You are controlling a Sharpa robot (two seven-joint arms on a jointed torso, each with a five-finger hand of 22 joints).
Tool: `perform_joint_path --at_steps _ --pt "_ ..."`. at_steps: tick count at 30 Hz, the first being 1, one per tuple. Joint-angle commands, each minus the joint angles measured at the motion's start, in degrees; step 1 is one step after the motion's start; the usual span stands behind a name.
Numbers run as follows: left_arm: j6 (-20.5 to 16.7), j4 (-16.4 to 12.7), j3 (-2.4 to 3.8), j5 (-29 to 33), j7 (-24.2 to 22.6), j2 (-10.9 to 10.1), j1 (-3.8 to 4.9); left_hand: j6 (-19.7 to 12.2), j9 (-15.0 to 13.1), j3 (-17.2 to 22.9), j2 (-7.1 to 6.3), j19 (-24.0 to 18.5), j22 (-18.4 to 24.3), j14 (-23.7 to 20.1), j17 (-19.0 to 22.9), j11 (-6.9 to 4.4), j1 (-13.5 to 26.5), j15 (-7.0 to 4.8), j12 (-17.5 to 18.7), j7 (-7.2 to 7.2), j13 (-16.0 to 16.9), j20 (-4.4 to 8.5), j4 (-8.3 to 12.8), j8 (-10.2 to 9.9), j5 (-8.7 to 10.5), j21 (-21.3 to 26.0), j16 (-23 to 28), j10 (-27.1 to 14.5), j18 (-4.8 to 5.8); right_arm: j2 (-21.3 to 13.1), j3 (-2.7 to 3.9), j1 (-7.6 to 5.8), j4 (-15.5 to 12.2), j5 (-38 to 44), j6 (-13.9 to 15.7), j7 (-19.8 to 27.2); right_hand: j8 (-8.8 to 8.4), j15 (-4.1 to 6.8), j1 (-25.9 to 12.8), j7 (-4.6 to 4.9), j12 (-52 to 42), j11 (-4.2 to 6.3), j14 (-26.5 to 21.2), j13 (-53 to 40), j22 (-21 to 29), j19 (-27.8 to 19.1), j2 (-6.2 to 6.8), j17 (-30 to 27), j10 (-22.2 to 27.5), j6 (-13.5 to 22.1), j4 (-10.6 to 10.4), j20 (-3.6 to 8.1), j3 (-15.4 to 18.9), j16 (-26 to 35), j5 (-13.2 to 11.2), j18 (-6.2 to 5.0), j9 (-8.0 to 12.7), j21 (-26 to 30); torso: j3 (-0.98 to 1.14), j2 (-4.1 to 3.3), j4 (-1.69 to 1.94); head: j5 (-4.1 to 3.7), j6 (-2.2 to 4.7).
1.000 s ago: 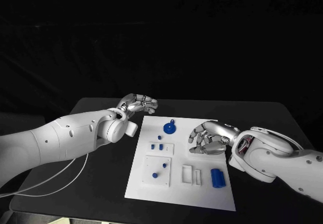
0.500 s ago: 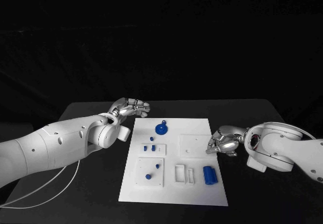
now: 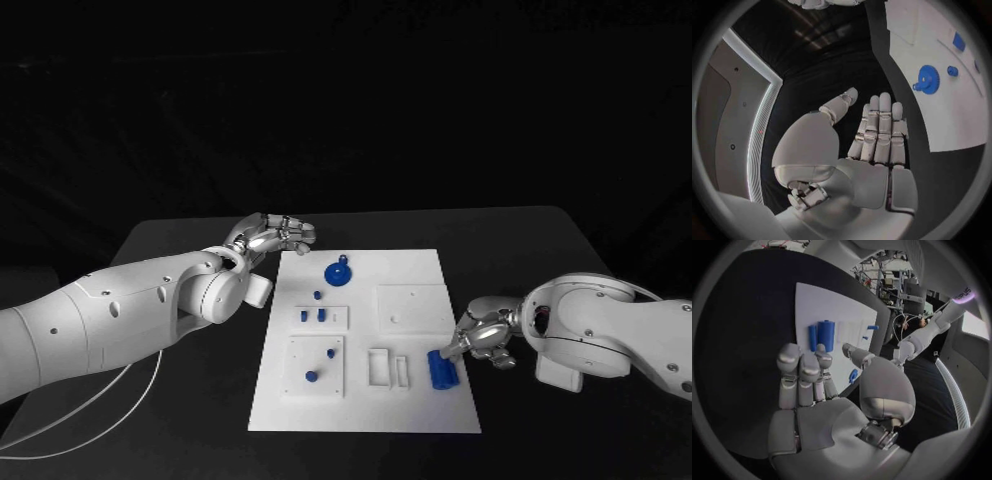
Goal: Assemble the parts on the task board
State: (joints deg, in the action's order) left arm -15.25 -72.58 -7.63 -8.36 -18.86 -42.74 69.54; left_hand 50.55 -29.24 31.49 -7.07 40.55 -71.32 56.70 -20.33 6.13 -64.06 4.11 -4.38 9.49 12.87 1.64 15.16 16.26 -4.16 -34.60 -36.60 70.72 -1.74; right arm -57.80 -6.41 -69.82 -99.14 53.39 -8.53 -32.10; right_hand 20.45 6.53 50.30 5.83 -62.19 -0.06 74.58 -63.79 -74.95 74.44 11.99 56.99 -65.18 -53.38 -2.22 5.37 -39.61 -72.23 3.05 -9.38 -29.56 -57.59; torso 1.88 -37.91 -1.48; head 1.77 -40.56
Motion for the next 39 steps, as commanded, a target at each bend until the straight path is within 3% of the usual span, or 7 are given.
perform_joint_path --at_steps 1,11,22,24,31,39 --pt "1.0 -0.3 0.01 0.4 -0.2 0.1 0.02 -0.4 0.1 -0.1 -0.02 0.2 -0.1 0.3 -0.1 0.01 0.5 0.05 0.3 -0.11 -0.1 -0.07 -0.4 0.2 0.19 0.4 0.2 -0.4 -0.33 -0.3 -0.14 -0.01 -0.4 -1.1 -3.1 -1.9 0.35 0.43 -0.9 -0.14 -0.2 0.80 0.0 -0.2 -1.2 0.0 -0.15 0.1 1.0 -1.1 -0.5 0.39 0.1 -0.2 -0.2 -5.62 -0.2 -0.3 -0.15 0.02 -0.01 -0.17 -0.18" --pt "1.0 -0.6 -0.07 0.5 -0.2 0.0 -0.03 -0.4 0.1 -0.2 -0.01 0.3 -0.1 0.3 -0.2 0.01 0.7 0.06 0.3 -0.11 -0.1 -0.08 -0.5 0.2 0.21 0.4 0.3 -0.4 -0.34 0.5 -1.41 0.00 -0.6 -0.2 -2.3 -2.0 0.41 0.50 -2.2 -0.23 -0.3 0.89 0.0 -0.7 -1.1 -0.3 -0.78 0.4 0.9 -1.3 -0.7 0.44 0.5 -0.3 -0.2 -5.62 -0.7 -0.8 -0.21 0.05 0.01 -0.37 -0.59" --pt "1.1 -0.6 -0.07 0.5 -0.2 0.0 -0.04 -0.4 0.1 -0.2 0.04 0.3 -0.2 0.3 -0.3 0.01 0.8 0.06 0.3 -0.12 -0.1 -0.09 -0.6 0.2 0.21 0.5 0.5 -0.4 -0.35 2.6 -1.94 0.10 0.4 1.2 0.0 -1.4 0.37 0.51 -2.4 -0.24 -0.3 0.90 0.0 -0.8 -1.1 -0.3 -0.78 0.4 0.9 -1.3 -0.6 0.45 0.6 -0.3 -0.2 -5.62 -0.8 -0.9 -0.18 0.00 0.07 -0.31 -0.96" --pt "1.2 -0.7 -0.08 0.5 -0.2 0.0 -0.04 -0.4 0.1 -0.2 0.04 0.3 -0.2 0.3 -0.4 0.01 0.8 0.06 0.3 -0.11 -0.1 -0.09 -0.6 0.2 0.21 0.5 0.5 -0.4 -0.35 3.2 -2.28 0.25 0.7 2.0 0.9 -1.4 0.34 0.51 -2.5 -0.24 -0.2 0.90 0.0 -0.8 -1.1 -0.3 -0.73 0.4 0.9 -1.3 -0.6 0.45 0.6 -0.3 -0.2 -5.62 -0.8 -1.0 -0.19 0.02 0.06 -0.24 -1.10" --pt "1.3 -0.7 -0.08 0.6 -0.1 -0.1 -0.04 -0.4 0.1 -0.2 0.05 0.3 -0.2 0.3 -0.4 0.01 0.9 0.07 0.3 -0.11 -0.1 -0.09 -0.7 0.2 0.22 0.5 0.5 -0.4 -0.36 5.2 -2.77 0.80 1.4 3.6 4.3 -1.2 -0.10 0.39 -3.0 -0.09 0.0 0.76 -0.1 -0.9 -1.1 -0.6 0.36 0.4 1.1 -0.6 -0.7 0.44 0.7 -0.1 -0.2 -5.62 -0.9 -1.1 -0.23 0.04 0.07 0.04 -1.36" --pt "1.4 -0.7 -0.08 0.6 0.0 -0.1 -0.04 -0.4 0.1 -0.2 0.05 0.3 -0.2 0.3 -0.5 0.02 1.0 0.07 0.3 -0.10 -0.1 -0.10 -0.7 0.2 0.23 0.5 0.6 -0.4 -0.36 7.9 -3.24 1.46 2.2 4.9 5.4 -1.4 -1.59 -0.19 -4.6 0.59 0.5 0.13 -0.2 -1.0 -0.9 -1.0 1.82 0.3 1.3 1.4 -1.6 0.36 1.5 0.4 -0.2 -5.62 -0.4 -1.1 -0.30 0.08 0.07 0.18 -1.51"
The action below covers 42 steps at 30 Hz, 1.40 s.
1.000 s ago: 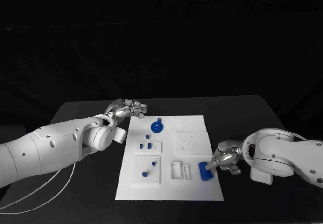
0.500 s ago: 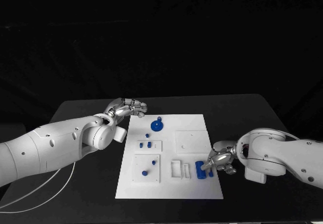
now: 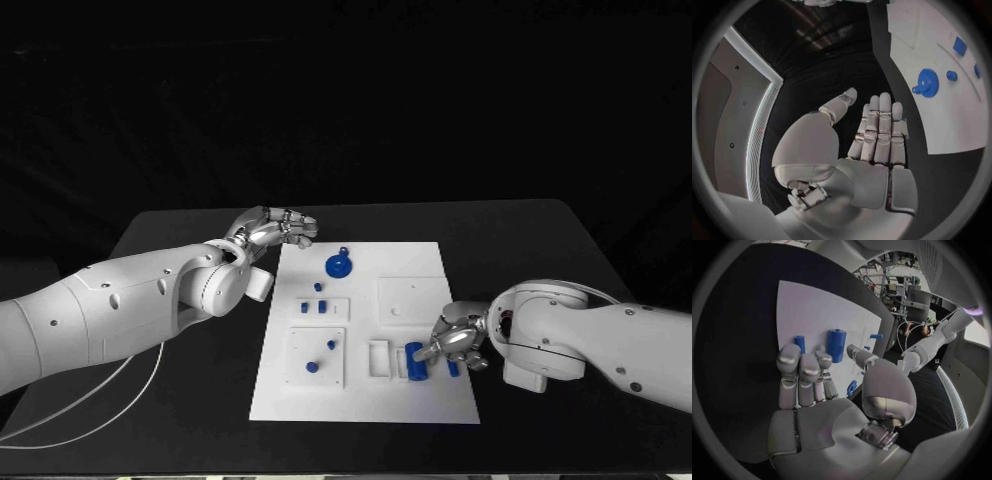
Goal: Assemble the parts on the task board
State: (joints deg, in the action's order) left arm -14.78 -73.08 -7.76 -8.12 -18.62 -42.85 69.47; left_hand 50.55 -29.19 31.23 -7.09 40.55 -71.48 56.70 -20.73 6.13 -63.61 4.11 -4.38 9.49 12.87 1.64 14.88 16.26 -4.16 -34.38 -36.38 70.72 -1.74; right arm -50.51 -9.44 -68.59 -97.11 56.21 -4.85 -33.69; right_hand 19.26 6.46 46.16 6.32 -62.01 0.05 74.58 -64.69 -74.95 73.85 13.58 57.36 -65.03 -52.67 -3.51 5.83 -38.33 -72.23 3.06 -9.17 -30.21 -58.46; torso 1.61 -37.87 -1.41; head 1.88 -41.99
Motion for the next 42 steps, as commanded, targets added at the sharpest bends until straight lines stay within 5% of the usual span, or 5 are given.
perform_joint_path --at_steps 1,20,27,37,42 --pt "0.9 -0.2 0.04 0.4 -0.3 0.1 0.03 -0.4 0.1 0.0 0.08 0.3 -0.1 0.3 -0.1 0.02 0.5 0.07 0.3 -0.10 -0.1 -0.10 -0.5 0.2 0.24 0.3 0.4 -0.5 -0.36 0.9 -0.37 0.33 0.3 2.0 2.0 0.2 -0.50 -0.17 -0.5 0.16 0.3 -0.02 -0.2 -0.1 -0.9 -0.5 0.22 -0.1 1.2 0.8 -0.4 -0.10 0.3 0.4 -0.2 -5.83 0.3 -0.3 -0.06 0.04 0.03 0.09 -0.13" --pt "1.0 -0.2 0.04 0.4 -0.2 0.1 0.03 -0.4 0.1 0.0 0.09 0.3 -0.1 0.3 -0.2 0.02 0.6 0.08 0.3 -0.09 -0.1 -0.10 -0.5 0.2 0.25 0.4 0.5 -0.5 -0.37 3.2 -2.02 1.32 1.2 1.8 1.6 -0.2 -0.89 -0.32 0.8 0.27 0.5 -0.15 -0.2 -0.5 -0.9 -0.8 -0.40 0.1 1.3 0.6 1.3 0.09 2.1 0.6 -0.2 -5.83 0.5 -0.6 -0.02 0.04 -0.07 0.45 -0.37" --pt "1.0 -0.2 0.04 0.4 -0.1 0.0 0.03 -0.5 0.1 0.0 0.11 0.3 -0.1 0.3 -0.3 0.02 0.6 0.08 0.3 -0.09 -0.1 -0.10 -0.5 0.2 0.25 0.4 0.5 -0.5 -0.38 2.9 -2.05 1.32 1.6 3.2 2.7 -0.1 -0.07 0.13 6.3 -0.30 0.7 0.38 -0.1 -0.7 -0.9 -1.0 -4.04 0.2 1.0 -1.5 6.2 -0.05 -1.3 0.7 -0.2 -5.82 0.2 -0.9 0.02 0.04 -0.15 0.52 -0.36" --pt "1.0 0.0 0.04 0.4 -0.1 0.0 0.03 -0.5 0.1 0.0 0.16 0.3 -0.1 0.3 -0.3 0.02 0.6 0.08 0.3 -0.09 -0.1 -0.10 -0.6 0.2 0.25 0.4 0.6 -0.5 -0.39 2.3 -2.04 1.30 0.8 3.6 4.2 0.8 0.39 0.61 4.7 -0.98 1.0 1.02 0.3 -0.8 -0.9 -1.0 -6.59 0.2 -0.4 -4.7 10.4 -1.36 -3.2 0.8 0.1 -5.83 0.4 -1.7 0.03 0.05 -0.18 0.68 -0.42" --pt "1.0 0.0 0.04 0.4 -0.1 -0.1 0.03 -0.5 0.1 0.0 0.16 0.3 -0.2 0.3 -0.4 0.03 0.6 0.08 0.3 -0.09 -0.1 -0.11 -0.6 0.2 0.25 0.4 0.6 -0.5 -0.39 1.4 -2.02 0.46 0.3 0.9 5.7 1.0 0.20 0.81 2.5 -1.26 1.3 1.25 0.4 -0.8 -0.8 -1.0 -7.44 0.2 -1.0 -5.8 10.3 -1.76 -4.4 0.9 0.6 -5.83 0.9 -1.8 -0.01 0.07 -0.14 0.77 -0.43"
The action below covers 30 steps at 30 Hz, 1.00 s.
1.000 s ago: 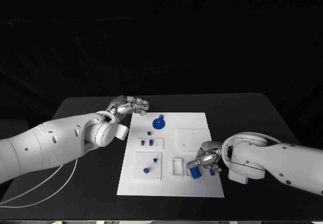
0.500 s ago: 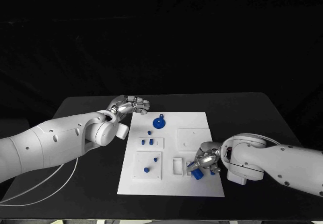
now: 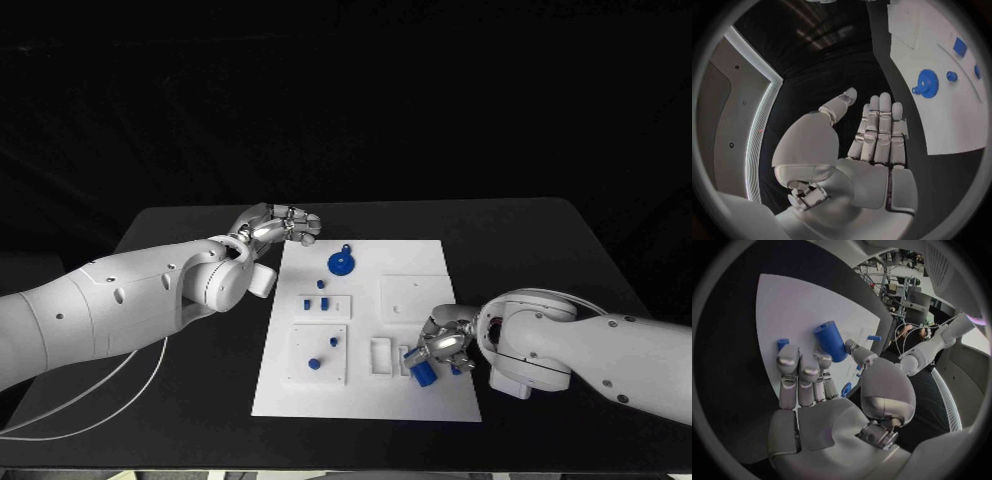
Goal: Assemble the parts on the task board
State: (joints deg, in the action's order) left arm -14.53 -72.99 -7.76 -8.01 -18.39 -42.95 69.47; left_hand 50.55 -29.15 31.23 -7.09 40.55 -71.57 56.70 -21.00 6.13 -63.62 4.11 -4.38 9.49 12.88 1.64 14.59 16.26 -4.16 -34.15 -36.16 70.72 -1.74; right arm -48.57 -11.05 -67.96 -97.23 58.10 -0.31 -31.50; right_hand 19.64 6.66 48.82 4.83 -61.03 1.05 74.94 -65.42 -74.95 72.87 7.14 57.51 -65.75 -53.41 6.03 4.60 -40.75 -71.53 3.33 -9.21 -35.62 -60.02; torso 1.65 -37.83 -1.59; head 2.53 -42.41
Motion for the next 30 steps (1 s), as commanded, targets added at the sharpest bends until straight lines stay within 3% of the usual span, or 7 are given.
perform_joint_path --at_steps 1,12,22,30 --pt "0.7 -0.1 0.04 0.3 -0.3 -0.1 0.04 -0.5 0.1 0.0 0.16 0.3 -0.1 0.3 -0.1 0.03 0.6 0.08 0.3 -0.09 -0.1 -0.11 -0.3 0.2 0.25 0.2 0.4 -0.5 -0.39 -0.6 -0.42 -0.52 0.4 -1.8 1.5 -1.2 -0.22 0.63 -0.4 0.20 0.4 0.27 0.1 -0.1 -0.7 0.0 -0.97 0.0 -0.3 -5.2 0.7 -0.55 -2.2 0.2 0.4 -5.79 6.3 -0.3 -0.06 0.06 0.01 0.18 -0.03" --pt "0.7 0.0 0.03 0.3 -0.2 -0.1 0.04 -0.5 0.1 0.0 0.18 0.3 -0.1 0.4 -0.3 0.02 0.8 0.08 0.3 -0.10 -0.1 -0.12 -0.4 0.2 0.27 0.2 0.5 -0.5 -0.38 -1.1 -0.41 -3.29 -0.6 -8.3 2.9 -1.6 -0.34 0.78 -2.4 0.01 0.7 0.45 0.2 -0.2 -0.7 0.3 -0.39 0.0 -0.8 -6.1 0.4 -0.62 -2.7 0.2 0.3 -5.79 6.7 -0.6 -0.07 0.00 0.05 0.26 0.05" --pt "0.8 0.0 0.03 0.3 -0.1 -0.1 0.05 -0.5 0.1 0.0 0.14 0.3 -0.2 0.4 -0.4 0.02 0.8 0.09 0.3 -0.11 -0.1 -0.12 -0.5 0.2 0.26 0.3 0.5 -0.5 -0.39 0.9 -0.42 -3.59 0.4 -15.5 3.8 -2.4 -0.54 0.87 -4.0 -0.07 0.9 0.53 0.2 -0.4 -0.6 0.3 -0.40 0.0 -1.0 -6.4 -0.3 -0.60 -2.9 0.2 0.2 -5.79 6.9 -0.7 -0.13 -0.03 0.05 0.22 -0.05" --pt "0.8 -0.1 0.03 0.3 -0.1 0.0 0.05 -0.5 0.1 0.0 0.12 0.3 -0.2 0.4 -0.4 0.02 0.9 0.09 0.3 -0.11 -0.1 -0.12 -0.6 0.2 0.26 0.3 0.6 -0.5 -0.39 4.1 -0.56 -3.57 2.1 -16.4 3.4 -2.6 -0.51 0.93 -4.5 -0.15 0.9 0.61 0.2 -0.5 -0.7 0.3 -0.20 0.0 -1.3 -6.7 -0.1 -0.57 -2.8 0.2 0.2 -5.79 7.0 -0.8 -0.13 -0.03 0.16 0.18 -0.17"
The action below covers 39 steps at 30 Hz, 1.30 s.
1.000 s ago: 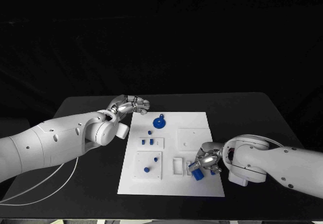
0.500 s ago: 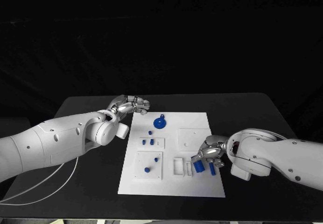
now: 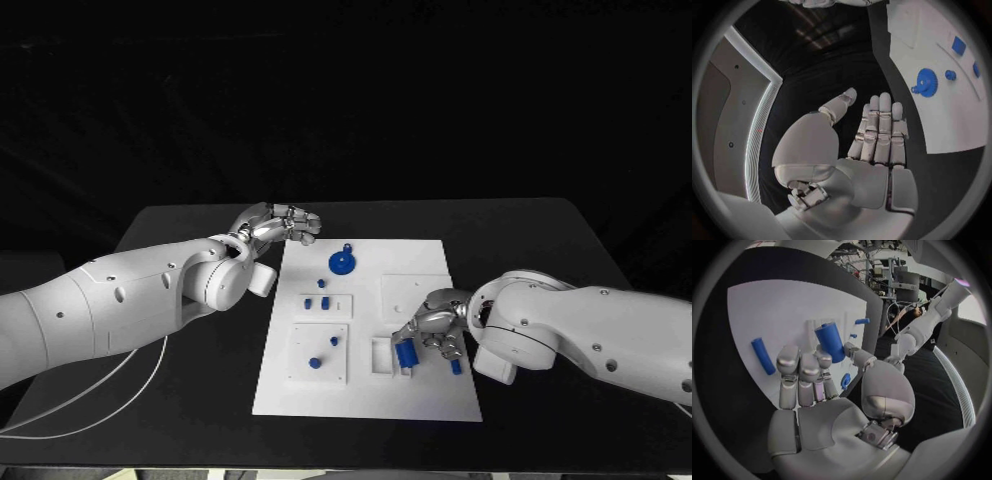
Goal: Assemble the parts on the task board
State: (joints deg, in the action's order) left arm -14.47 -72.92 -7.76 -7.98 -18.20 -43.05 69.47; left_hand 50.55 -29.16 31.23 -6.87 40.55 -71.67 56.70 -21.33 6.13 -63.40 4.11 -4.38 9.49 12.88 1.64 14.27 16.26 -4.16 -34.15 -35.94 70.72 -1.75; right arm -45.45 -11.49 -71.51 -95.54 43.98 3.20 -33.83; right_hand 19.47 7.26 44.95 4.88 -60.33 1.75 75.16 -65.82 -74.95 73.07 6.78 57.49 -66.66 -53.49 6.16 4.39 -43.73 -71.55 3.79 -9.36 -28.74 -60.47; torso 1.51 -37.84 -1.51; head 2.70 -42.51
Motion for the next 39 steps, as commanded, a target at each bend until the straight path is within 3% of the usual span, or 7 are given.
perform_joint_path --at_steps 1,17,24,39 --pt "0.7 -0.2 0.04 0.3 -0.3 0.1 0.05 -0.5 0.1 0.0 -0.11 0.3 -0.1 0.4 -0.1 0.02 0.6 0.09 0.3 -0.11 -0.1 -0.12 -0.3 0.2 0.26 0.3 0.4 -0.5 -0.39 1.2 -0.22 -0.02 0.5 -2.3 -0.1 -0.3 -0.35 0.34 -0.7 -0.20 0.2 -0.08 0.0 -0.1 -0.7 0.1 0.17 0.1 -0.4 -6.7 -0.2 -0.36 0.2 0.2 -0.2 -5.64 0.1 -0.4 0.00 -0.04 0.10 0.01 -0.09" --pt "0.8 -0.2 0.04 0.3 -0.3 0.2 0.05 -0.5 0.1 0.0 -0.12 0.3 -0.1 0.4 -0.2 0.02 0.7 0.09 0.3 -0.11 -0.1 -0.13 -0.4 0.2 0.26 0.4 0.5 -0.5 -0.39 3.4 -1.40 0.33 2.0 -1.2 -0.6 -0.4 -0.46 0.36 -1.1 -0.20 0.3 -0.08 0.0 -0.2 -0.7 0.0 0.35 0.1 -0.4 -6.6 0.0 -0.33 0.4 0.3 -0.4 -5.64 0.2 -0.4 0.06 0.00 0.04 0.56 -0.59" --pt "0.8 -0.2 0.04 0.3 -0.2 0.1 0.05 -0.5 0.1 0.0 -0.12 0.3 -0.1 0.4 -0.3 0.03 0.7 0.10 0.3 -0.11 -0.1 -0.13 -0.4 0.2 0.26 0.4 0.5 -0.5 -0.39 3.7 -1.52 0.62 2.4 0.2 -0.6 -0.4 -0.57 0.35 -1.7 -0.18 0.4 -0.10 -0.1 -0.2 -0.7 -0.1 0.53 0.0 -0.4 -6.6 0.0 -0.31 0.7 0.3 -0.5 -5.64 0.2 -0.4 0.06 -0.02 0.04 0.78 -0.59" --pt "1.0 -0.3 0.04 0.3 -0.1 0.1 0.06 -0.5 0.1 -0.1 -0.12 0.3 -0.2 0.4 -0.4 0.04 0.8 0.11 0.3 -0.11 -0.1 -0.14 -0.6 0.2 0.27 0.4 0.6 -0.5 -0.39 4.2 -1.59 1.00 2.9 1.5 0.5 -0.3 -0.75 0.44 -3.9 -0.20 0.8 -0.06 -0.1 -0.5 -0.4 0.0 3.30 0.1 -0.4 -6.5 -1.8 -0.01 1.8 0.4 -1.0 -5.64 0.3 -0.4 0.06 -0.03 -0.01 1.04 -0.71"
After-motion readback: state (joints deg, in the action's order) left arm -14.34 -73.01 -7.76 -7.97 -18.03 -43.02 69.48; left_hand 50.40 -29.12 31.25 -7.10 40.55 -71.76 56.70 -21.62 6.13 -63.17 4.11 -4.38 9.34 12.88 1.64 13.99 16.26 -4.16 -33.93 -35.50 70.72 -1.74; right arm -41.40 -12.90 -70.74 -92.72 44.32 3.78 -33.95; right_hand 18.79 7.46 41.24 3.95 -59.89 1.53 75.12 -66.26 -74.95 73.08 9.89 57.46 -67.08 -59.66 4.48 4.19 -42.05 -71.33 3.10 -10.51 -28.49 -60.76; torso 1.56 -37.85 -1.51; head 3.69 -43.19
